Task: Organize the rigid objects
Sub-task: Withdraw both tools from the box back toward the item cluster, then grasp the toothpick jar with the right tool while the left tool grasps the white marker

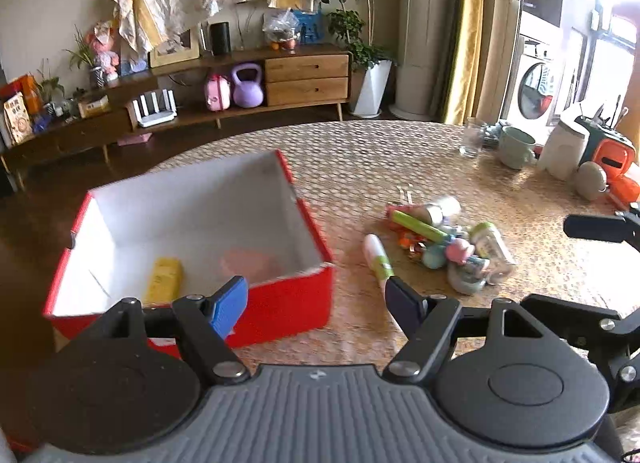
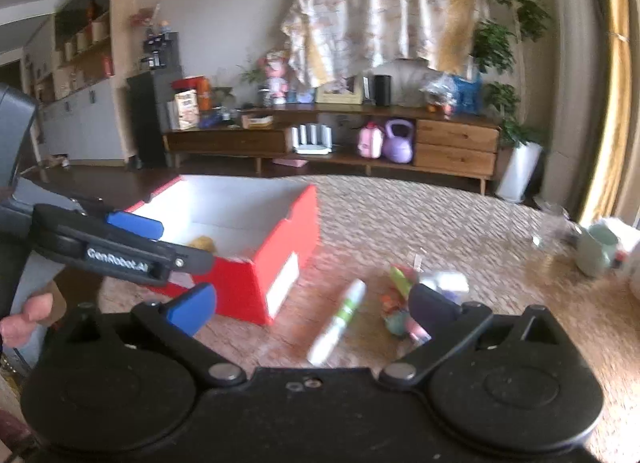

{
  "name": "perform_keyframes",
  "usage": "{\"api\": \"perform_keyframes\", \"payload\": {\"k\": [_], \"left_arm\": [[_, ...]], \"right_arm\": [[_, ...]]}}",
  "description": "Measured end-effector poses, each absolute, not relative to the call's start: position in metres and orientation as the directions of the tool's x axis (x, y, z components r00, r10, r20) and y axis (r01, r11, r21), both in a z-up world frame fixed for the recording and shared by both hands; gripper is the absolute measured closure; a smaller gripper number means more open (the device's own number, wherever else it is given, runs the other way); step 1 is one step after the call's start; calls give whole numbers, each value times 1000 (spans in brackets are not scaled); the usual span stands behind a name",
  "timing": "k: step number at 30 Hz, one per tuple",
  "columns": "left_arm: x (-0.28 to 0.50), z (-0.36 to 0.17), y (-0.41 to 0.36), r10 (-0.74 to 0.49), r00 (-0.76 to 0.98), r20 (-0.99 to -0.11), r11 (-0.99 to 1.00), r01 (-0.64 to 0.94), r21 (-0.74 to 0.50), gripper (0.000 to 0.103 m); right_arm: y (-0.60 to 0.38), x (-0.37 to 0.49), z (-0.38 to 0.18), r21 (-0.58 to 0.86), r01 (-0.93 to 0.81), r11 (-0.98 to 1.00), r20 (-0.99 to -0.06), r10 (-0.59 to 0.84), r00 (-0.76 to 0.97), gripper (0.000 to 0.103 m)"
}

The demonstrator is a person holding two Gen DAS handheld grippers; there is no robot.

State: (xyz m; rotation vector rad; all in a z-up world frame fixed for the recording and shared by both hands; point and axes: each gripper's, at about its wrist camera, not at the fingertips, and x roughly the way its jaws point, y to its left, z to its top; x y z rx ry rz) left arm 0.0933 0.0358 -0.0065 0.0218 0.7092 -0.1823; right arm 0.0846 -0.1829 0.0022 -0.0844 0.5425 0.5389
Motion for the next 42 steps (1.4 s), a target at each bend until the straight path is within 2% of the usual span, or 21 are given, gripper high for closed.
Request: {"api": "perform_keyframes", "payload": {"k": [3,8,10,11,20,32,38,42], "left_arm": [[94,-14,25,-185,743,-644,980,185,-69,16],[96,-27,6,-239,732,-638,969,218,-112,15],[99,-32,1,-252,728,-638,967,224,-126,4],[101,-35,-1,-262,727,-635,964,229,-136,2],[121,-61,-29,-304,704,-641,952,247,-180,2],[159,-102,-67,-227,702,-675,973,190,-130,2],[175,-116,-86,-180,706,-685,982,166,-86,2],[187,-126,-89,-152,694,-703,988,135,-80,2]], "right_arm": [[-203,85,-6,68,-473,879,-523,435,733,0],[-226,89,-18,45,-439,898,-533,393,750,0],[-233,92,-23,39,-419,907,-537,373,757,0],[-237,95,-25,38,-407,913,-540,361,760,0],[-264,126,-45,28,-314,949,-581,271,768,0],[-270,173,-78,0,-228,974,-650,173,740,1],[-269,189,-88,6,-220,975,-670,167,723,5],[-266,199,-97,1,-217,976,-686,158,710,12]]}}
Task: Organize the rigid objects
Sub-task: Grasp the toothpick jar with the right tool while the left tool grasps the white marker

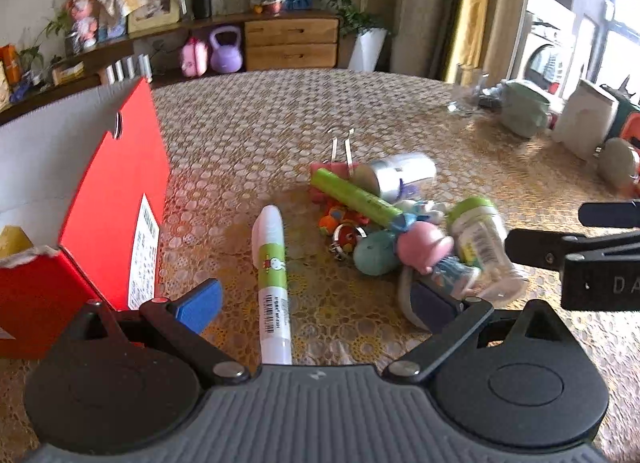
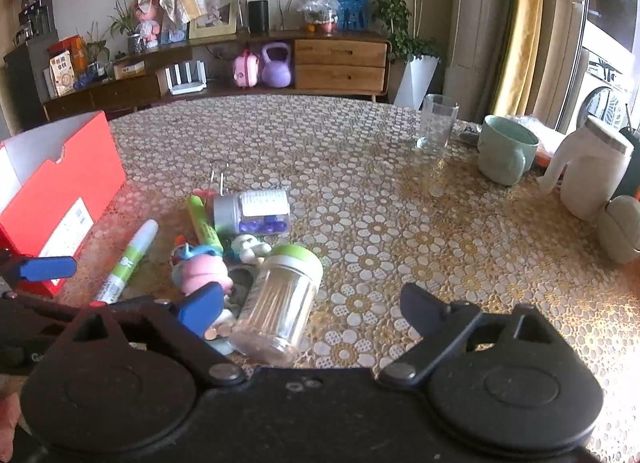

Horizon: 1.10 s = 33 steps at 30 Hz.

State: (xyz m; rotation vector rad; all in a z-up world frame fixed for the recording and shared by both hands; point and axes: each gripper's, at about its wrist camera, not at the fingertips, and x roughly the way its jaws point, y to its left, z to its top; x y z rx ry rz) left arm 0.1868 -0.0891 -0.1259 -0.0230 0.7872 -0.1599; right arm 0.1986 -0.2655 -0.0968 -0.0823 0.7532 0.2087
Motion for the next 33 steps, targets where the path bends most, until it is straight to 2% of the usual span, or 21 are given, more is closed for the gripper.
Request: {"api": "perform_keyframes", "payload": {"k": [4,9,12,14,16,20,21,22,24,33], "left_arm": [[200,-138,-86,-106,670,-734,994,99,-52,3],[208,-147,-81,-94,643,-760,995,78,-57,20],[210,-148,-80,-89,652,-753,996,76,-52,23],[211,-147,-80,-87,658,-748,996,77,-48,31],[212,-146,-80,-86,668,-739,996,80,-43,50],[209,-146,-78,-80,682,-727,996,80,-35,71],[209,-146,-78,-83,683,-725,996,84,-35,75],[208,-146,-78,-87,684,-724,995,88,-37,84],[208,-146,-79,-82,687,-722,996,90,-27,86],[205,-142,-73,-99,684,-723,995,87,-54,86]], "right_arm": [[-261,210,-106,13,-211,977,-708,158,688,20],[-258,220,-114,53,-196,979,-734,171,658,29],[-256,224,-119,73,-182,981,-744,175,645,33],[-255,227,-121,86,-171,982,-753,176,634,35],[-255,230,-124,105,-156,982,-763,181,620,38],[-252,231,-127,122,-144,982,-769,185,612,45],[-252,231,-127,127,-141,982,-768,187,613,47],[-252,231,-127,133,-139,981,-767,191,613,53],[-252,230,-126,147,-136,980,-765,200,612,59],[-258,223,-119,143,-105,984,-762,177,623,61]]}}
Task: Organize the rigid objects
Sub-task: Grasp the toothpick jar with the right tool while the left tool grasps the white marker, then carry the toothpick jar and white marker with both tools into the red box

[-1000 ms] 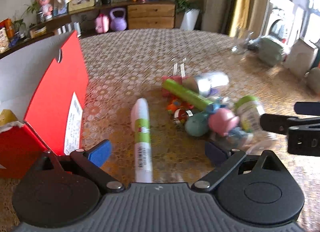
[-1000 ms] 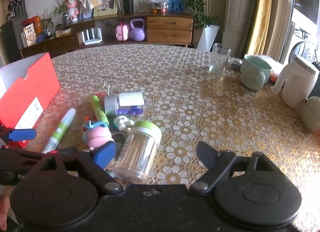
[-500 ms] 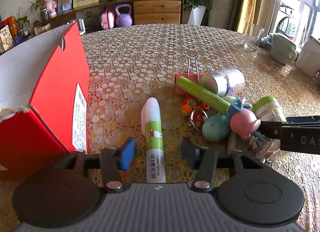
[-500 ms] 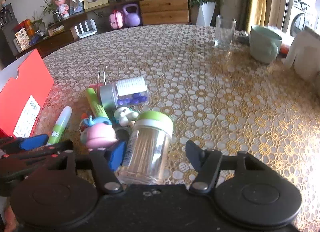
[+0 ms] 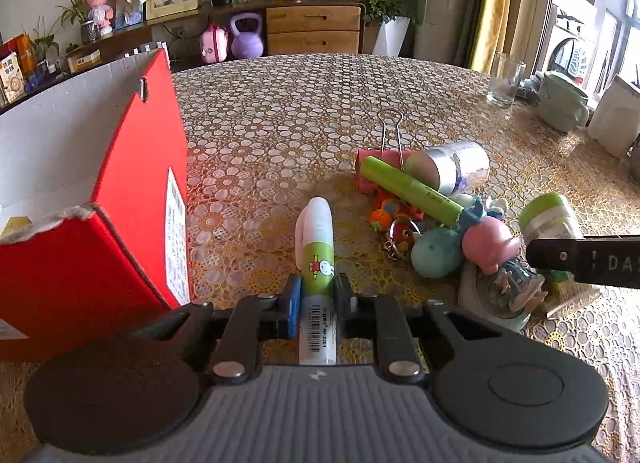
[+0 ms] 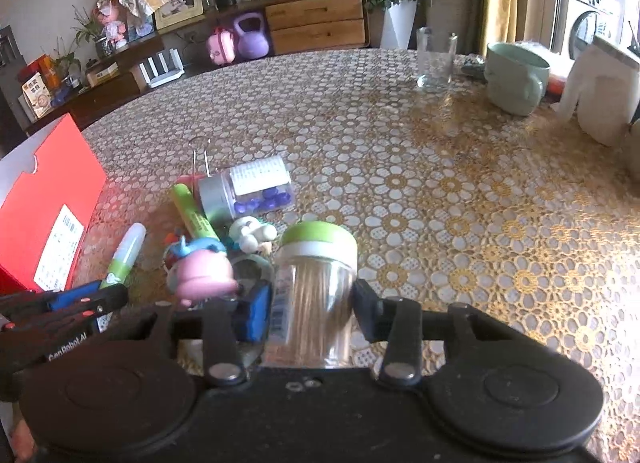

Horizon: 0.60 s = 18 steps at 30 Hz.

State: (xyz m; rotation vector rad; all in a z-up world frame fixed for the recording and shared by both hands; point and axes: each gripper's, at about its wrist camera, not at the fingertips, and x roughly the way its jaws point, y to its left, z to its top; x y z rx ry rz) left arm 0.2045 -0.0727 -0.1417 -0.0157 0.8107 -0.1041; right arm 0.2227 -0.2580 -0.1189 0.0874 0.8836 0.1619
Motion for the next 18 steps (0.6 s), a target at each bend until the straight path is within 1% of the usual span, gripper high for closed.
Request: {"api": "perform_keyframes", "payload": {"k": [5,10,18], "left_arm": [[195,-132,-71,-121,692,-711,992,98,-74,86],[181,-115,-70,-146,711,-688,989,120,-86,86],[160,-75,-58,-200,735,-649,980,149,-133,86]], "right_arm": [[-260,207,-108,121,-107,987,-754,161,636,62],[-262,191,-90,114,-116,987,-727,162,667,62],[-252,167,-50,140,-184,973,-696,229,680,62]]}}
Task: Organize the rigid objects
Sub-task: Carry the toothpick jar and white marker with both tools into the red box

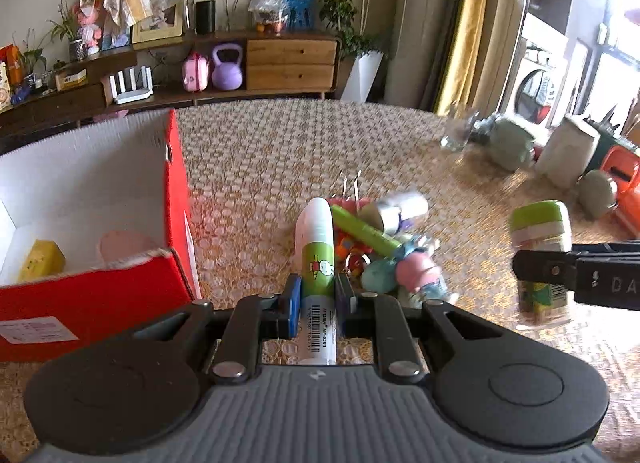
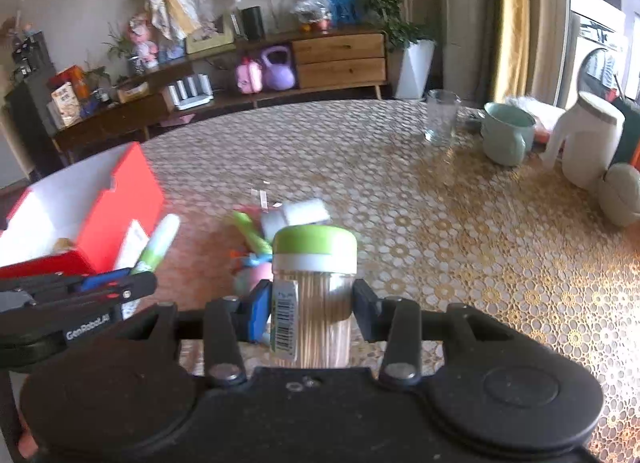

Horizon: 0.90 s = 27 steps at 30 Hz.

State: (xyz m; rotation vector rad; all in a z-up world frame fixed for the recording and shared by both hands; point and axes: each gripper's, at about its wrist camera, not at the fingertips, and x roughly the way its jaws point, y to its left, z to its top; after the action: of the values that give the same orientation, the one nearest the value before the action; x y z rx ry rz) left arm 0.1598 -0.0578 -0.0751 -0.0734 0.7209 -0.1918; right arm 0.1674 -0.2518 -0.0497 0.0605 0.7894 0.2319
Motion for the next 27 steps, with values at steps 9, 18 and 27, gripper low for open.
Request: {"api": "perform_keyframes", "payload": {"k": [9,18,27], "left_arm": [[146,-39,-31,-220,741,-635,976,158,-153,86],[145,-1,18,-184,780,-598,982,120,-146,86],[153,15,75,-140,790,-597,987,64,-147,86]], "right_arm": [[-220,157,-8,158,-276,948,-690,306,656,62],[-165,162,34,144,-392,909,-644,387,660,62],[-113,179,44,123,-452,883,-642,418,643,62]]}}
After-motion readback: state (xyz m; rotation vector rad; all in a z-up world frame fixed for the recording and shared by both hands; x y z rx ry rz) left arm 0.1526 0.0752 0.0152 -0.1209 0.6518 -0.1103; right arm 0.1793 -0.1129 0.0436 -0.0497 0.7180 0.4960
